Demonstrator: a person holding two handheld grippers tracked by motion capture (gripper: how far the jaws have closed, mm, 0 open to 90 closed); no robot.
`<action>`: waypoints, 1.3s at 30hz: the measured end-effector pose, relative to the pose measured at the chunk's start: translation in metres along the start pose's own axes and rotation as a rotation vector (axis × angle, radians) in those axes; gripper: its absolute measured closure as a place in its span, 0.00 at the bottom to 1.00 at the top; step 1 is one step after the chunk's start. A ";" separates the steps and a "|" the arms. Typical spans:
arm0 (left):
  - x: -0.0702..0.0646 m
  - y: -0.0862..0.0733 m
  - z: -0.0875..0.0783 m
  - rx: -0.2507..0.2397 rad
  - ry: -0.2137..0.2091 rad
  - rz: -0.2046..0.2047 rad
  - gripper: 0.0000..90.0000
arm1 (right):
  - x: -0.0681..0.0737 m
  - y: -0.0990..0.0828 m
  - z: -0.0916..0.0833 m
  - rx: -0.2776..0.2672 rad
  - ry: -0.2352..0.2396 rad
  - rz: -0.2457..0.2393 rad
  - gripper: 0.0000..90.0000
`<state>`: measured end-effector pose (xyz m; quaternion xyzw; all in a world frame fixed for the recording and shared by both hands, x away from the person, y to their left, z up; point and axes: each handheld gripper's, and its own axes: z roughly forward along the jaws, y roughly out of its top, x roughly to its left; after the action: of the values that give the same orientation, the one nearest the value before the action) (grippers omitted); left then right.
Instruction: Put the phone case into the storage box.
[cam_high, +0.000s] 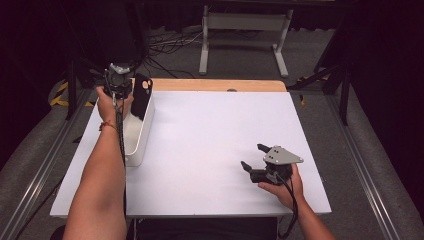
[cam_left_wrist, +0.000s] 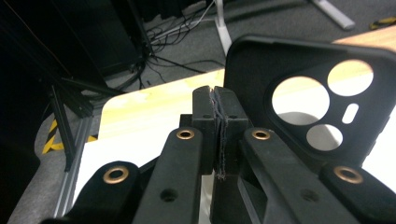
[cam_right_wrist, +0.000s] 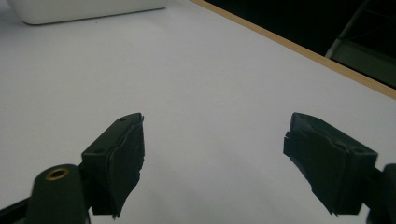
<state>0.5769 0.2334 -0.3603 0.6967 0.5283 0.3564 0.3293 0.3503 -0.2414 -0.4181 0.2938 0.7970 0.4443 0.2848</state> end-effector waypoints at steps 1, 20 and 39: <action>0.000 0.000 0.000 0.000 0.000 0.000 0.98 | 0.000 0.000 0.000 0.001 0.000 -0.002 0.22; 0.004 0.001 -0.026 -0.096 -0.071 0.006 0.98 | 0.002 0.002 0.000 0.000 -0.006 -0.013 0.22; 0.008 -0.013 -0.053 -0.192 -0.146 0.044 0.99 | 0.005 0.003 0.001 -0.004 -0.021 -0.025 0.22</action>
<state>0.5271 0.2482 -0.3423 0.6974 0.4510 0.3608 0.4244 0.3487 -0.2357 -0.4167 0.2881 0.7966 0.4392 0.2994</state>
